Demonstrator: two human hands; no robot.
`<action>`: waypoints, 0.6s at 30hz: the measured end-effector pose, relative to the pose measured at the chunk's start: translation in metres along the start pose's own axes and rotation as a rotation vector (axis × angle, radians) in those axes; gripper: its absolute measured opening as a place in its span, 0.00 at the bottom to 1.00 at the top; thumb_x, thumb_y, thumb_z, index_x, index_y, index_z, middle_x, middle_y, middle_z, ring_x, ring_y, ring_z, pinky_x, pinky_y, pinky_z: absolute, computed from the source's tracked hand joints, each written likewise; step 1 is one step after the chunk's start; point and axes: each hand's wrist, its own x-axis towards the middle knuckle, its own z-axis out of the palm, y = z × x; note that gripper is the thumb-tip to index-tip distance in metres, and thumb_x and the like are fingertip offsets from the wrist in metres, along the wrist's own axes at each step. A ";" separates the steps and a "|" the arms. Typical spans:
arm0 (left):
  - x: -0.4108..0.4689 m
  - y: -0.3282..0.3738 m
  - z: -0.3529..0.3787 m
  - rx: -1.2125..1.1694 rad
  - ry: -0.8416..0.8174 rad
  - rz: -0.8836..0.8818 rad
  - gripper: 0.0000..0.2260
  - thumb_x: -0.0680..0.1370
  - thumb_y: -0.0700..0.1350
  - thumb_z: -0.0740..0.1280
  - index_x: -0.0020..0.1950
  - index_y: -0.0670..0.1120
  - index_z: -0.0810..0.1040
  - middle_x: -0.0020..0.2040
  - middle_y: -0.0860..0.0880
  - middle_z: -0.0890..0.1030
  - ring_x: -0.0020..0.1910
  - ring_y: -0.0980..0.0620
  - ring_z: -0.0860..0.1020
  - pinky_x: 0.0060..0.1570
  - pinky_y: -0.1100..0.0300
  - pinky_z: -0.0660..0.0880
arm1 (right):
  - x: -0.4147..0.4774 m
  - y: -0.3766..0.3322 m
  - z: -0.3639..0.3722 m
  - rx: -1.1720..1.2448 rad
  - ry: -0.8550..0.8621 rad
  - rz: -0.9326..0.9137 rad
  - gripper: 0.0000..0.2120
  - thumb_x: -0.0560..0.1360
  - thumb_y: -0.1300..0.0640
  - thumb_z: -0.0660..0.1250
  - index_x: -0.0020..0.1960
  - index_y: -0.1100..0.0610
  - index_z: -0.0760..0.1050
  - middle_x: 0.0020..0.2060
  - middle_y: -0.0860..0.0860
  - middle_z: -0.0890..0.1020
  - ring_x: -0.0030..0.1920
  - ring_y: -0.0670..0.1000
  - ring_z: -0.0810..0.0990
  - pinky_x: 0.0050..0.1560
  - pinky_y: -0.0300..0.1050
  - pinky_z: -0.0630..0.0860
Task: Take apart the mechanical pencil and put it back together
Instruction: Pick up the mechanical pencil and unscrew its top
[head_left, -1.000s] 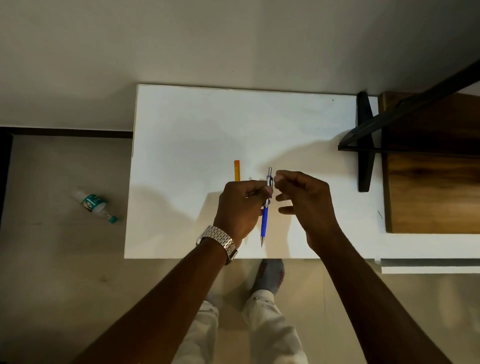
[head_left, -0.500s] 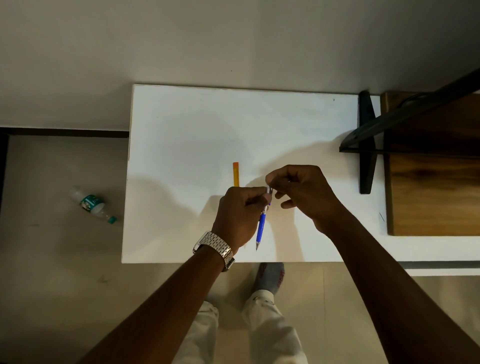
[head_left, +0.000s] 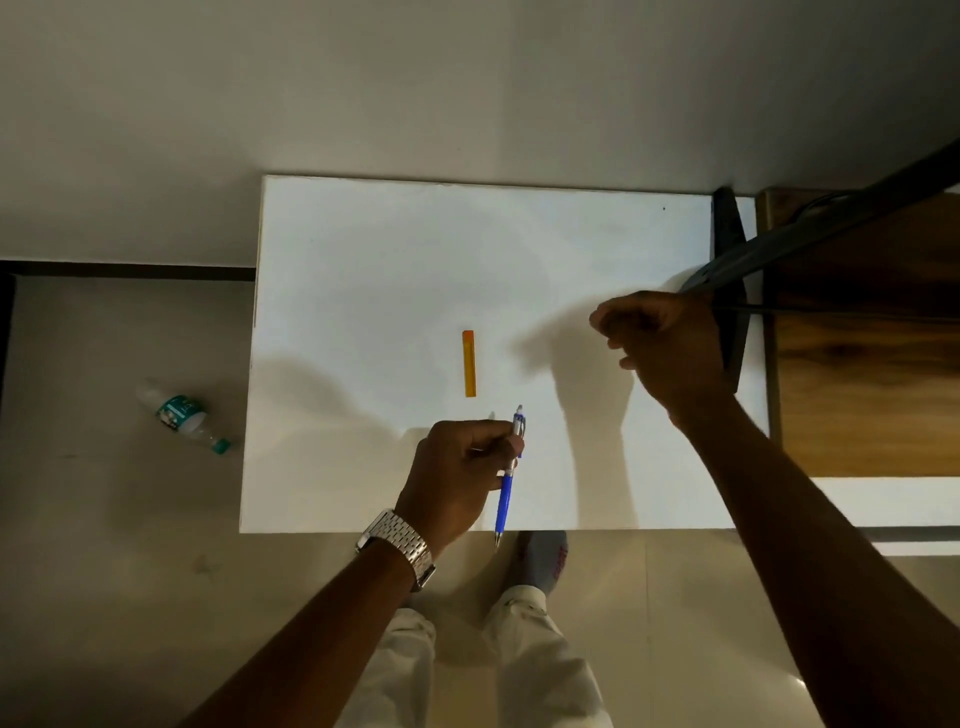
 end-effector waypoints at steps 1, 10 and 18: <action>0.000 -0.001 0.001 -0.019 0.013 -0.005 0.05 0.79 0.43 0.70 0.46 0.52 0.85 0.41 0.55 0.87 0.42 0.55 0.86 0.37 0.69 0.80 | -0.001 0.006 0.004 -0.094 0.019 -0.039 0.04 0.75 0.59 0.76 0.44 0.51 0.87 0.37 0.50 0.88 0.38 0.49 0.85 0.47 0.48 0.82; 0.012 0.009 0.012 -0.102 0.075 -0.006 0.07 0.78 0.41 0.72 0.54 0.42 0.86 0.45 0.47 0.87 0.44 0.51 0.86 0.40 0.65 0.82 | -0.009 0.046 0.025 -0.516 0.105 -0.300 0.10 0.81 0.59 0.70 0.60 0.59 0.86 0.52 0.58 0.86 0.51 0.59 0.85 0.57 0.53 0.80; 0.017 0.010 0.016 -0.098 0.085 0.009 0.07 0.78 0.41 0.71 0.54 0.42 0.86 0.45 0.47 0.87 0.44 0.53 0.86 0.38 0.68 0.80 | -0.007 0.057 0.026 -0.636 0.083 -0.335 0.12 0.82 0.61 0.68 0.63 0.62 0.84 0.54 0.60 0.84 0.55 0.61 0.82 0.59 0.53 0.78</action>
